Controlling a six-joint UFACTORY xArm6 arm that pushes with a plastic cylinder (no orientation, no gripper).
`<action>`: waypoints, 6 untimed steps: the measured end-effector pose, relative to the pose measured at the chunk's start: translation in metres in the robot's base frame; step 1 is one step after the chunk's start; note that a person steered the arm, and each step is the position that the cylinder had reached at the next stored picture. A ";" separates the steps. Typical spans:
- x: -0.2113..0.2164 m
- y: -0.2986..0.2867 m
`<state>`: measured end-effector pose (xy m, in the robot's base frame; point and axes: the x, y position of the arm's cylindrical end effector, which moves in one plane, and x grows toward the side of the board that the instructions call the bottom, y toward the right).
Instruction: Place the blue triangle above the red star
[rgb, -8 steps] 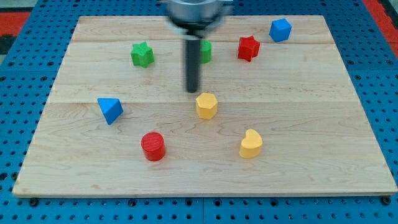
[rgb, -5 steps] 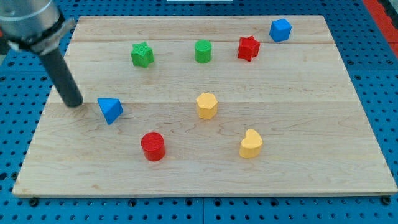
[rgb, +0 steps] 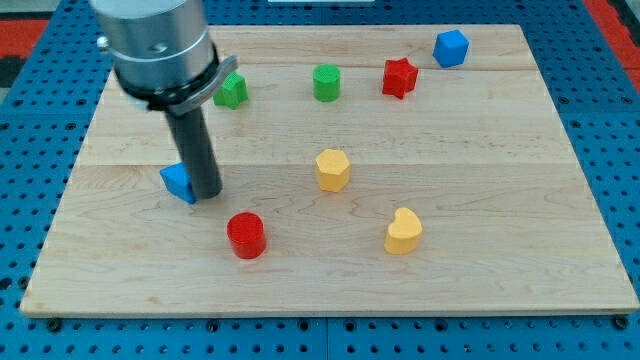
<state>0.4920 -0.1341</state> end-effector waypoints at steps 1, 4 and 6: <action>0.028 -0.017; -0.012 -0.024; -0.012 -0.022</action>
<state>0.4798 -0.1558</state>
